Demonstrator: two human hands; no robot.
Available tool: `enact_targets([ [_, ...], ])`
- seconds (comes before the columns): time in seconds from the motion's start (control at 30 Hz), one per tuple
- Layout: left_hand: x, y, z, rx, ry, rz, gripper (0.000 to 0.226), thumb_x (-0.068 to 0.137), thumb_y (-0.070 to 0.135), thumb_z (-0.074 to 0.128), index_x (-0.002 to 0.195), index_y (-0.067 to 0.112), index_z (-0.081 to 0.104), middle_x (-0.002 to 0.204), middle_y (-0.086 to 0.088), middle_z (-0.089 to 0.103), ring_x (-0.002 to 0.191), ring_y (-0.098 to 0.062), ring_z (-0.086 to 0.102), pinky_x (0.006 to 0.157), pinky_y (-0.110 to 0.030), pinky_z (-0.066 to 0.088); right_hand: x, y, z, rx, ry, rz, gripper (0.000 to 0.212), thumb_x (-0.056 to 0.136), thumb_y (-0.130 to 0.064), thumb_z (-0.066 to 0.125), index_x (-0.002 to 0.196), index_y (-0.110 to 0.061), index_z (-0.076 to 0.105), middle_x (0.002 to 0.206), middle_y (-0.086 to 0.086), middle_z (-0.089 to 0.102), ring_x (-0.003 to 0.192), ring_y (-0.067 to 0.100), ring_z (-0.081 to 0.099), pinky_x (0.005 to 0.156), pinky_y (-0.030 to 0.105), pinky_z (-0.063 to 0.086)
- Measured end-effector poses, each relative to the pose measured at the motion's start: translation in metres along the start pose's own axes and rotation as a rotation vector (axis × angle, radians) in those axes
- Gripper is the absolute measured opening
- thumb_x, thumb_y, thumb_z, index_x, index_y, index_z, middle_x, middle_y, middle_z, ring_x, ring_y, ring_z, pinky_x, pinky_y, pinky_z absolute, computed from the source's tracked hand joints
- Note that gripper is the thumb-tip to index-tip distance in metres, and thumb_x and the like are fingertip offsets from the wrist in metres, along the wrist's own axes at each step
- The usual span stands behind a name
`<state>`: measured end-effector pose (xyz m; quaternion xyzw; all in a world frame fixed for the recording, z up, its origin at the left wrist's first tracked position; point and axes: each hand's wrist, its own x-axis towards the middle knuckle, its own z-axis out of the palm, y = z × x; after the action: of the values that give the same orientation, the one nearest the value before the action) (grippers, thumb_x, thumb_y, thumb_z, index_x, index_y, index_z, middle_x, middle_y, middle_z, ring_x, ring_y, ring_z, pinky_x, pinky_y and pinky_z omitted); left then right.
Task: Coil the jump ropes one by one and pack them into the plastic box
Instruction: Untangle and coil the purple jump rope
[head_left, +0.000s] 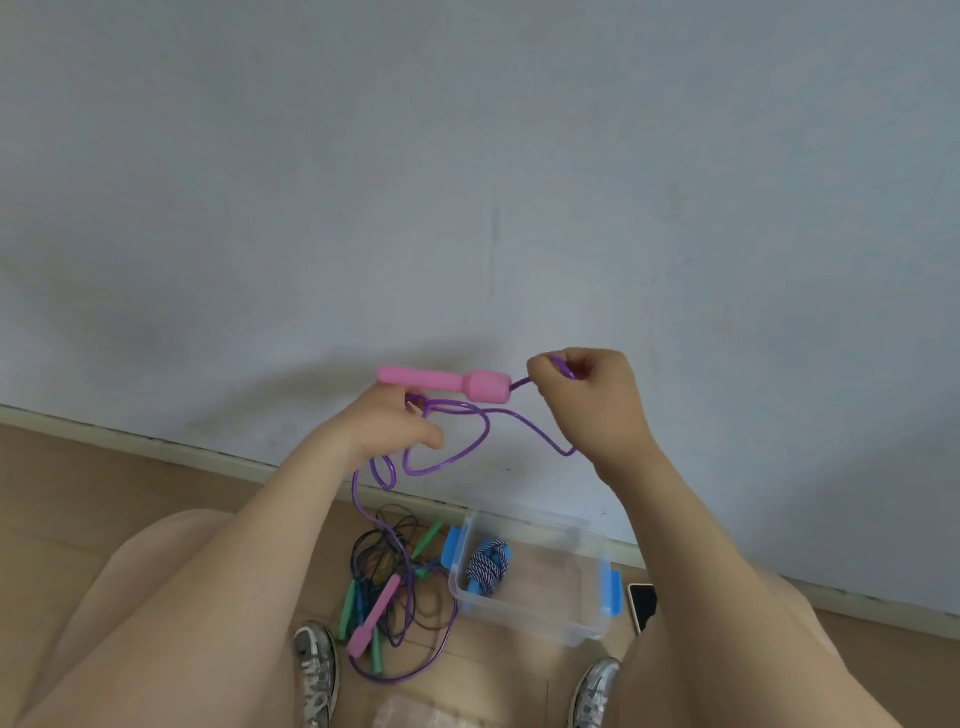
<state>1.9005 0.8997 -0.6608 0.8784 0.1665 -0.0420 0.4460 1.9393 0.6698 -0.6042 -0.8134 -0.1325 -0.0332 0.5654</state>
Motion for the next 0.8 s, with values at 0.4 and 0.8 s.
enact_targets([
  [0.4,0.002,-0.009,-0.004,0.071,0.207,0.072,0.009,0.091,0.029,0.078,0.084,0.024,0.081,0.082,0.001,0.076,0.088,-0.023,0.068,0.067,-0.026,0.045,-0.003,-0.014,-0.002,0.489,0.419,-0.126,0.032,0.083,0.007,0.056,0.069,0.004,0.027,0.067,0.042,0.042,0.068,0.038,0.077,0.054,0.045,0.057],
  [0.8,-0.004,0.009,-0.009,-0.256,0.175,0.008,0.035,0.097,0.016,0.048,0.084,0.020,0.081,0.080,-0.002,0.075,0.093,-0.020,0.065,0.077,-0.030,0.043,-0.007,0.018,0.031,-0.524,-0.277,-0.172,0.011,0.083,-0.019,0.063,0.083,-0.019,0.052,0.068,0.003,0.059,0.064,0.028,0.062,0.061,0.049,0.058],
])
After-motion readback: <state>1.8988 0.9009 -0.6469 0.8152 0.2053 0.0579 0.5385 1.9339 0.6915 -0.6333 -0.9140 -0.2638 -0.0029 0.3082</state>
